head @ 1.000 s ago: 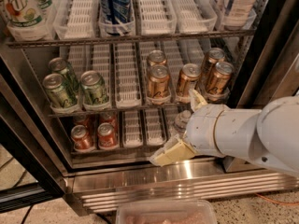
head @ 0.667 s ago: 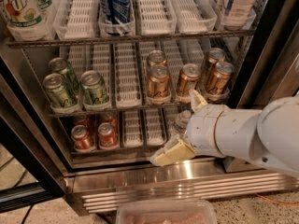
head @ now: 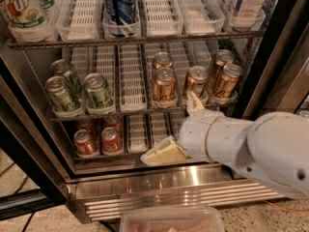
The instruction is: Pick green can from middle shelf of fridge
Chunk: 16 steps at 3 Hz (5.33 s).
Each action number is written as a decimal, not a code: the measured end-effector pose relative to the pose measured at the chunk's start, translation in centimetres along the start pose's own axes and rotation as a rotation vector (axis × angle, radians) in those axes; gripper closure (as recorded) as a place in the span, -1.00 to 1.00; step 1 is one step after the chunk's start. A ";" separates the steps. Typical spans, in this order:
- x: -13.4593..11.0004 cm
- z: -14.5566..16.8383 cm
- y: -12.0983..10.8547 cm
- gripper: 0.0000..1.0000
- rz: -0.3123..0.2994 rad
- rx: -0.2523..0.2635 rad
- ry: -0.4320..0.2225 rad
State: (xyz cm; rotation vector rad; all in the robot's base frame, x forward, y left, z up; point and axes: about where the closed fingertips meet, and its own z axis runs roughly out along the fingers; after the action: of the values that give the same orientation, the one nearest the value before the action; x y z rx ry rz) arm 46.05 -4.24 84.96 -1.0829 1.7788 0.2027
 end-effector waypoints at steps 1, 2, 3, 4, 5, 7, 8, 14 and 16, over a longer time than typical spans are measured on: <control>-1.6 3.6 2.3 -1.00 0.041 -0.030 -0.069; -2.9 7.0 5.0 -1.00 0.059 -0.092 -0.118; -3.8 9.5 7.1 -1.00 0.066 -0.151 -0.148; -4.2 10.7 7.7 -1.00 0.061 -0.173 -0.159; -5.1 11.3 6.4 -1.00 0.013 -0.125 -0.181; -5.7 11.4 4.4 -1.00 0.007 -0.014 -0.193; -6.0 11.6 4.4 -1.00 0.018 0.002 -0.217; -8.9 16.4 1.2 -0.52 0.068 0.083 -0.312; -9.7 17.9 0.9 -0.22 0.082 0.060 -0.329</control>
Offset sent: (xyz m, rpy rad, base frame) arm 0.0175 0.1375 -0.0500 0.2120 0.0464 0.1557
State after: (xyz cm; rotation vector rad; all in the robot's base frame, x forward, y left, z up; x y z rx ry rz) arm 58.19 12.11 83.85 -0.8786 1.5238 0.3538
